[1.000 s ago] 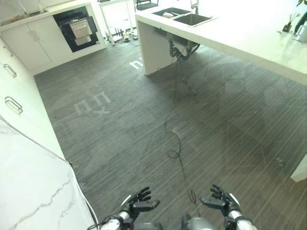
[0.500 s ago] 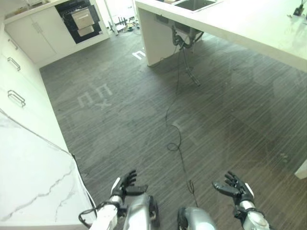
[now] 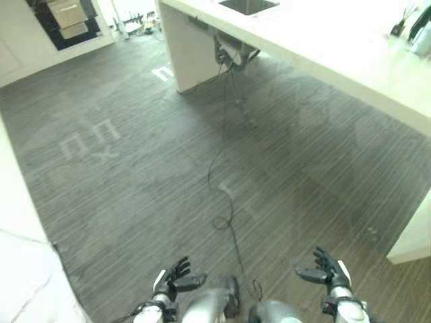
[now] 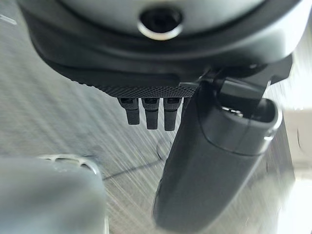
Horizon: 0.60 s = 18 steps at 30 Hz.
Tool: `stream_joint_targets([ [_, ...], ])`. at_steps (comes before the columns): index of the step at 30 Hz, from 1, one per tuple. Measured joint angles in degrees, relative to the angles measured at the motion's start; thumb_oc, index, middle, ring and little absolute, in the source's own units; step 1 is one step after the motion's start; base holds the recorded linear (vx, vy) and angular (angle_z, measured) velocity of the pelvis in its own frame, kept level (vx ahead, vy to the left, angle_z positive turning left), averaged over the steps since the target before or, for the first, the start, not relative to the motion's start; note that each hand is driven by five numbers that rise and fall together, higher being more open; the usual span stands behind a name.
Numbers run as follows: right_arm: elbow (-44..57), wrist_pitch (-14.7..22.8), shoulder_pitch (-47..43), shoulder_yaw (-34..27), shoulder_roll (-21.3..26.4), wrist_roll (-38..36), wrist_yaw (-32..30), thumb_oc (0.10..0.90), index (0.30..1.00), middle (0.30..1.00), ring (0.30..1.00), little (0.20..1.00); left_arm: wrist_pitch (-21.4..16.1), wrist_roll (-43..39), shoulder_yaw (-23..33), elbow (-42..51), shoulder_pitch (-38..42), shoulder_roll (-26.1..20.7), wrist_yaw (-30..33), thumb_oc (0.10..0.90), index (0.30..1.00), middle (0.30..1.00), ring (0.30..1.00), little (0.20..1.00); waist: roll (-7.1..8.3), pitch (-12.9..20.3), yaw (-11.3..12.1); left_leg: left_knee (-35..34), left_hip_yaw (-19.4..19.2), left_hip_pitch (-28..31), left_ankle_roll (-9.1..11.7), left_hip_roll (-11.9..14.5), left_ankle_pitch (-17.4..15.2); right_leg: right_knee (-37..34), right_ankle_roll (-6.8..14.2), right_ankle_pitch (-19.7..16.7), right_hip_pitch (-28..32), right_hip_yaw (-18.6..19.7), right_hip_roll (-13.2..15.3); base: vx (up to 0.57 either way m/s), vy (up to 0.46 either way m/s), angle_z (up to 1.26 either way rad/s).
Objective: Place the dishes in the dishwasher.
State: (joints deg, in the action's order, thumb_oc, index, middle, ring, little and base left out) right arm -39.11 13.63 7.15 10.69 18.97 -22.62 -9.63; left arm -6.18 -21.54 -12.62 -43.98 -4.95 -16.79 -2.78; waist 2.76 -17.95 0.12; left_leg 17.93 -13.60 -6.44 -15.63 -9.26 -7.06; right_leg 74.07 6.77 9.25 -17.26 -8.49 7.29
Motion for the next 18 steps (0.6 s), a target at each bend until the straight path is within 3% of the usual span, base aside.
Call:
stream_joint_targets([
  [2, -0.12, 0.08, -0.50, 0.35, 1.13, -0.02, -0.81, 0.800, 0.900, 0.900, 0.900, 0.900, -0.07, -0.02, -2.34, 0.58, 1.03, 0.27, -0.07, 0.800, 0.900, 0.900, 0.900, 0.900, -3.23, -0.06, -1.00, 0.53, 1.40, 1.75, 1.07, 0.09, -1.88, 1.48, -2.18, -0.19, -7.45, -0.58, 3.20, 0.22, 0.004, 0.25],
  [3, 0.18, 0.24, -0.31, 0.76, 1.19, 0.02, -0.85, 0.800, 0.900, 0.900, 0.900, 0.900, -0.14, 0.04, -2.30, 1.02, 1.01, 0.27, -0.10, 0.800, 0.900, 0.900, 0.900, 0.900, -5.02, -0.01, -1.66, -1.48, 2.08, 4.12, 2.42, 0.31, -1.41, -7.53, -3.42, 0.62, -9.22, -2.09, 3.95, 0.51, -0.176, 0.46],
  [4, 0.62, 0.80, 1.16, 1.92, 1.26, 0.02, -0.79, 0.800, 0.900, 0.900, 0.900, 0.900, -0.25, 0.08, -1.48, 1.55, 0.86, 0.15, -0.02, 0.800, 0.900, 0.900, 0.900, 0.900, -5.62, 0.32, -1.85, -4.54, 3.21, 8.24, 3.91, 0.06, -2.65, -17.81, -4.54, 0.49, -9.63, -3.52, 2.57, 0.67, -0.262, 0.46],
  [5, 0.95, 0.80, 1.52, 1.92, 1.44, -0.01, -0.06, 0.800, 0.900, 0.900, 0.900, 0.900, -0.64, 0.05, -0.42, 1.70, 0.50, 0.76, -0.06, 0.800, 0.900, 0.900, 0.900, 0.900, -5.57, 0.26, -2.42, -5.25, 4.35, 9.03, 8.83, 0.30, -5.28, -28.81, -4.87, -0.16, -8.44, -5.04, 0.56, 0.99, -0.405, 0.74],
  [6, 2.85, 1.66, 1.61, 0.76, 1.20, -0.07, 0.78, 0.800, 0.900, 0.900, 0.900, 0.900, -1.24, 0.00, 1.35, 0.81, 0.16, 0.29, -0.65, 0.800, 0.900, 0.900, 0.900, 0.900, -4.71, -0.20, -5.09, -3.79, 2.11, 9.67, 7.76, 0.28, -8.05, -48.85, -3.12, -1.95, -6.66, -6.58, 1.05, 0.65, -0.275, 0.61],
  [7, 1.52, 1.45, 1.55, -0.13, 1.00, -0.06, 1.38, 0.800, 0.900, 0.900, 0.900, 0.900, -1.17, -0.03, 1.79, -2.06, 0.97, 0.49, -1.06, 0.800, 0.900, 0.900, 0.900, 0.900, -2.86, -1.14, -5.64, -3.81, 2.42, 12.48, 5.82, -1.71, -8.51, -53.85, -2.52, -5.19, -7.27, -6.20, 2.70, 0.89, -0.467, 0.52],
  [8, -1.75, 1.14, 1.29, -0.92, 1.19, -0.06, 2.16, 0.800, 0.900, 0.900, 0.900, 0.900, -0.40, -0.04, 1.93, -6.28, 1.03, 1.77, -1.42, 0.800, 0.900, 0.900, 0.900, 0.900, -2.92, -1.93, -5.91, -4.46, 1.73, 17.01, 8.17, -2.30, -10.03, -51.92, -7.17, -9.87, -9.20, -6.67, 2.03, 0.58, -0.366, -0.02],
  [9, -3.64, 0.73, 1.09, -1.14, 1.29, -0.08, 2.33, 0.800, 0.900, 0.900, 0.900, 0.900, -0.43, -0.15, 2.04, -6.91, -0.37, 2.81, -1.67, 0.800, 0.900, 0.900, 0.900, 0.900, -3.94, -2.35, -5.54, -3.27, 2.96, 19.02, 10.05, -1.80, -10.80, -46.25, -10.53, -8.03, -8.62, -7.40, -0.52, 0.61, -0.407, -0.43],
  [10, -4.19, 0.27, 1.90, -1.18, 1.45, -0.08, 2.54, 0.800, 0.900, 0.900, 0.900, 0.900, -0.41, -0.69, 2.72, -7.05, -2.38, 4.26, -1.91, 0.800, 0.900, 0.900, 0.900, 0.900, -4.37, -1.42, -5.11, -1.05, 3.56, 20.43, 10.77, -1.82, -10.37, -43.33, -15.61, -5.64, -6.45, -8.52, -3.91, 0.32, -0.209, -0.50],
  [11, -4.02, 0.37, 2.67, -1.20, 1.74, -0.08, 2.73, 0.800, 0.900, 0.900, 0.900, 0.900, -0.59, -1.39, 3.95, -6.98, -2.87, 4.53, -2.80, 0.800, 0.900, 0.900, 0.900, 0.900, -4.16, -0.55, -5.01, 0.46, 4.37, 20.84, 12.04, -2.44, -9.63, -45.60, -18.52, -5.05, -2.68, -9.01, -6.38, 0.38, -0.257, -0.27],
  [12, -3.87, 0.37, 3.47, -1.28, 2.57, -0.03, 3.05, 0.800, 0.900, 0.900, 0.900, 0.900, -0.61, -1.92, 3.96, -6.91, -2.82, 4.73, -3.40, 0.800, 0.900, 0.900, 0.900, 0.900, -3.68, 1.04, -5.25, 1.34, 5.03, 21.68, 13.82, -4.12, -8.60, -51.28, -20.11, -4.99, 3.13, -8.53, -8.31, 0.48, -0.355, 0.01],
  [13, -4.94, -0.58, 2.01, -1.42, 3.98, 0.08, 2.96, 0.800, 0.900, 0.900, 0.900, 0.900, -0.52, -2.48, 3.83, -6.88, -2.03, 6.03, -3.65, 0.800, 0.900, 0.900, 0.900, 0.900, -6.80, 1.01, -5.62, 4.00, 5.74, 21.42, 14.80, -2.71, -7.64, -53.18, -20.55, -4.31, 5.01, -8.72, -9.44, 0.46, -0.360, 0.12],
  [14, -6.10, -1.23, 0.26, -1.27, 3.76, 0.25, 3.03, 0.800, 0.900, 0.900, 0.900, 0.900, -1.36, -2.94, 4.24, -5.84, -1.80, 5.95, -4.31, 0.800, 0.900, 0.900, 0.900, 0.900, -6.85, 0.97, -5.71, 12.92, 5.64, 17.84, 16.74, -1.80, -4.95, -53.69, -20.33, -3.03, 6.96, -7.68, -9.54, 0.38, -0.307, 0.18],
  [15, -7.83, -1.04, -0.53, -1.18, 3.33, 1.68, 3.39, 0.800, 0.900, 0.900, 0.900, 0.900, -3.31, -3.01, 4.85, -5.42, -1.51, 5.63, -5.53, 0.800, 0.900, 0.900, 0.900, 0.900, -6.13, 0.89, -5.70, 32.57, 3.46, 10.63, 17.99, 2.14, 0.94, -54.45, -20.19, -1.95, 8.46, -7.46, -10.25, 0.39, -0.257, -0.18],
  [16, -10.70, -1.19, -1.74, -0.94, 2.81, 3.00, 3.97, 0.800, 0.900, 0.900, 0.900, 0.900, -5.49, -3.16, 5.06, -4.75, -0.46, 4.88, -6.67, 0.800, 0.900, 0.900, 0.900, 0.900, -4.87, 1.21, -1.91, 56.40, 1.43, -1.04, 19.15, 9.45, 6.19, -55.22, -20.44, -0.23, 12.33, -5.74, -10.27, 0.34, -0.173, -0.21],
  [17, -10.54, -0.64, -2.05, -1.44, 2.69, 3.13, 4.10, 0.800, 0.900, 0.900, 0.900, 0.900, -5.62, -3.06, 4.95, -4.95, -0.53, 4.33, -7.14, 0.800, 0.900, 0.900, 0.900, 0.900, -3.12, 1.27, -1.29, 56.54, 3.59, -8.20, 18.92, 10.00, 6.03, -56.10, -20.00, 1.30, 14.44, -4.49, -9.03, 0.46, -0.134, -0.45],
  [18, -10.63, -0.13, -2.81, -2.05, 2.80, 3.31, 4.07, 0.800, 0.900, 0.900, 0.900, 0.900, -5.82, -3.12, 4.91, -5.11, -0.51, 4.32, -7.54, 0.800, 0.900, 0.900, 0.900, 0.900, -1.91, 0.65, -1.32, 52.84, 4.76, -13.99, 18.80, 10.12, 5.85, -56.52, -17.46, 1.02, 16.23, -4.31, -7.27, 0.41, -0.003, -0.18],
])
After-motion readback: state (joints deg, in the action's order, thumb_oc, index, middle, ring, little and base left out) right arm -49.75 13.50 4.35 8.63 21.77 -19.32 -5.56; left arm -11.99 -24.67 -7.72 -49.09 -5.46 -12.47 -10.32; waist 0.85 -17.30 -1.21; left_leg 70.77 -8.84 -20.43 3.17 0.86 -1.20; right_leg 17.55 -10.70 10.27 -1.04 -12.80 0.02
